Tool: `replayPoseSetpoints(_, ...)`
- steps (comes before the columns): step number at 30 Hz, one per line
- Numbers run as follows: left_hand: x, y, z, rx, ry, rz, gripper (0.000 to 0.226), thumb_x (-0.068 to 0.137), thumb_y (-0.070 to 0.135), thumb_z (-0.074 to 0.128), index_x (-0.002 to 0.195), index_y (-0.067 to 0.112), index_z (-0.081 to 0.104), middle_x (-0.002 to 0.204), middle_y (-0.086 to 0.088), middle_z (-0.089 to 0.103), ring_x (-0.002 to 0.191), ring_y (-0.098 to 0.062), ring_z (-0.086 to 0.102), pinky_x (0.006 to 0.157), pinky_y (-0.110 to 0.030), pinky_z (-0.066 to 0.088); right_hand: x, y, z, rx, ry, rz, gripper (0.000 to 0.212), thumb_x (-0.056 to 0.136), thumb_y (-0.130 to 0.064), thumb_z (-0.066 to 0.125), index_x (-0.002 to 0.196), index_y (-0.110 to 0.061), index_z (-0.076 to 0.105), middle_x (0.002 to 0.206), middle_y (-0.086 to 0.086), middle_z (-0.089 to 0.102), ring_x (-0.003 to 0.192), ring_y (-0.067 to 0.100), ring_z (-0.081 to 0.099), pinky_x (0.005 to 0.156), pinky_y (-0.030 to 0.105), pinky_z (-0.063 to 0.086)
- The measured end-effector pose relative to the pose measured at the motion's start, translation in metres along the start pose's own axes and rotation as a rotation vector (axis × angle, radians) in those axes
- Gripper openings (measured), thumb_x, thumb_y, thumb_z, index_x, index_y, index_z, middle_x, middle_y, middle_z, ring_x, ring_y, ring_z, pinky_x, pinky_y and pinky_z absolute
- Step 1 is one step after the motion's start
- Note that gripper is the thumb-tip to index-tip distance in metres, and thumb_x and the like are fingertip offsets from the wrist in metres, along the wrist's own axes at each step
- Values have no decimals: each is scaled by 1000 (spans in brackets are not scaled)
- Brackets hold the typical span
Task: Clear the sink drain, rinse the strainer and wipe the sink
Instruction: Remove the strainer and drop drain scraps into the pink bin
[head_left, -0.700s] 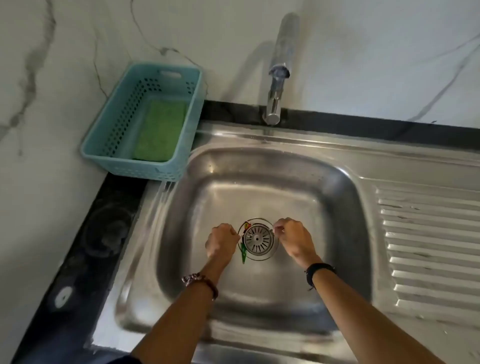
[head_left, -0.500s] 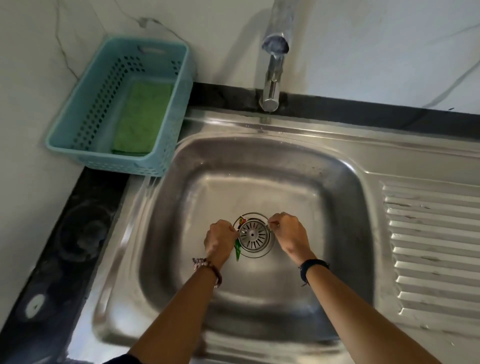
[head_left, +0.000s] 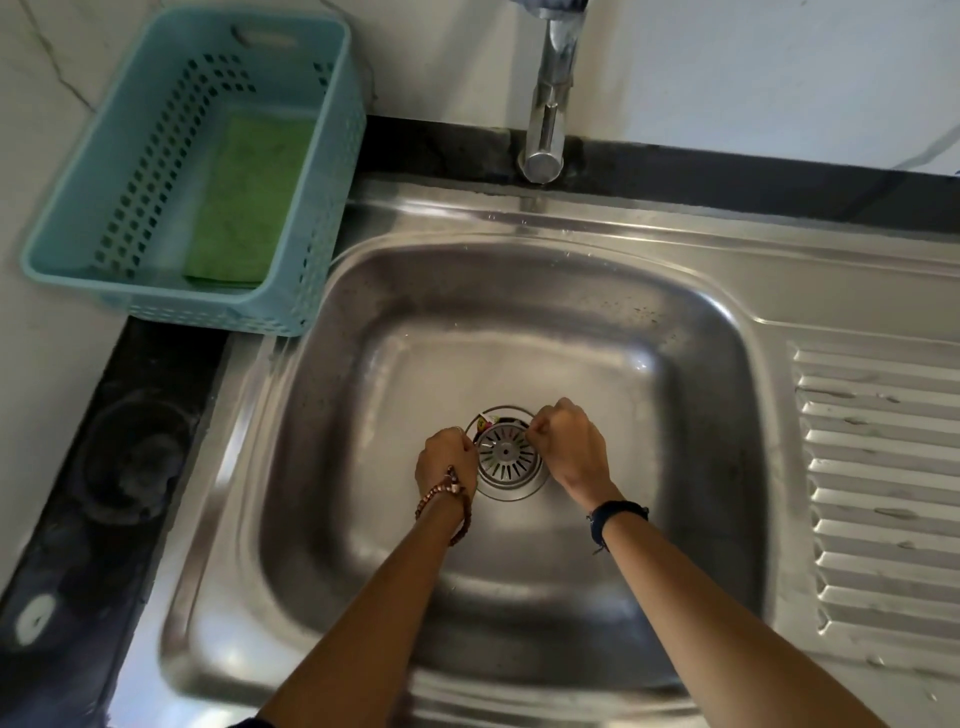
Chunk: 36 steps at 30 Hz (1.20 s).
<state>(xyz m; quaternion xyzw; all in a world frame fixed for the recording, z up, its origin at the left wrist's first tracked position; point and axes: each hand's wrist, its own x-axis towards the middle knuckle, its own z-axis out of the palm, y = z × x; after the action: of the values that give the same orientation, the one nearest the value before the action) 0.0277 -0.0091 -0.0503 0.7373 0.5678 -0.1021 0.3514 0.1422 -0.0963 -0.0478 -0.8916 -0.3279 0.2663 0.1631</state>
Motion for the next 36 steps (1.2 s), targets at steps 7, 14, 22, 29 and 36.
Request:
replayPoseSetpoints(7, -7, 2, -19, 201, 141, 173, 23, 86, 24, 53, 94, 10, 70, 104, -12, 58, 98, -28, 53, 83, -38, 42, -3, -9, -23, 208, -94, 120, 19, 81, -33, 67, 81, -14, 72, 83, -2, 64, 80, 18, 61, 59, 25, 42)
replayPoseSetpoints(14, -39, 21, -68, -498, -45, 119, 12, 82, 8, 60, 74, 13, 65, 83, -19, 72, 61, -17, 69, 61, -29, 58, -36, -25, -66, 530, 24, 60, 7, 85, -14, 65, 87, -9, 69, 77, 1, 69, 61, 12, 65, 62, 27, 55)
replayPoseSetpoints(22, -88, 54, -74, -1200, -478, -46, 9, 85, 12, 61, 81, 5, 63, 76, -4, 72, 82, -15, 67, 80, -20, 54, -120, -5, -114, 313, 470, -383, 6, 84, -10, 67, 89, -6, 66, 93, 5, 65, 82, 4, 61, 80, 15, 48)
replayPoseSetpoints(29, -124, 117, -54, -1036, -694, 38, 16, 80, 2, 64, 90, 16, 62, 64, 8, 73, 63, -3, 69, 68, -17, 51, -159, 39, -146, 1094, 620, 26, 13, 83, -3, 66, 89, -14, 70, 91, -1, 72, 89, 14, 68, 78, 21, 52)
replayPoseSetpoints(36, -150, 175, -11, -825, -551, 235, 26, 78, 0, 66, 104, 2, 66, 75, 1, 69, 69, -10, 66, 75, -23, 50, -155, 100, -178, 1319, 522, 342, 15, 85, -1, 62, 96, -8, 68, 89, 10, 71, 80, 19, 68, 66, 18, 57)
